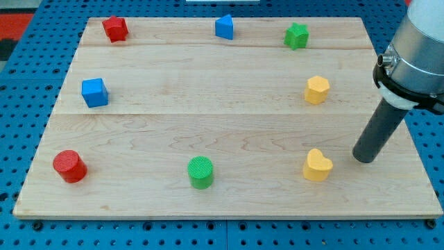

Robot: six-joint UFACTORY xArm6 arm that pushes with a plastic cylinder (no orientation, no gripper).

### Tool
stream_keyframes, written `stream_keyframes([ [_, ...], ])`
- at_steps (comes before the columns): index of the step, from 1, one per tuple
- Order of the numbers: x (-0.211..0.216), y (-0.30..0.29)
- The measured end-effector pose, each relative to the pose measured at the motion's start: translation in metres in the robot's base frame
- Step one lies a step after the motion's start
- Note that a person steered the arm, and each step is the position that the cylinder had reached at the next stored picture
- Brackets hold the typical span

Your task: Place your arm right to the green star

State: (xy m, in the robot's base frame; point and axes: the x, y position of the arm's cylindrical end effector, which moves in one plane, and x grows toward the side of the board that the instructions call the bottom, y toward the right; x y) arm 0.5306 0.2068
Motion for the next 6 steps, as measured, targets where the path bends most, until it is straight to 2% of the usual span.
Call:
stream_keyframes([
  [1,-0.017,0.012],
  [3,-0.094,0.088],
  [4,-0.108,0.092],
  [6,-0.189,0.109],
])
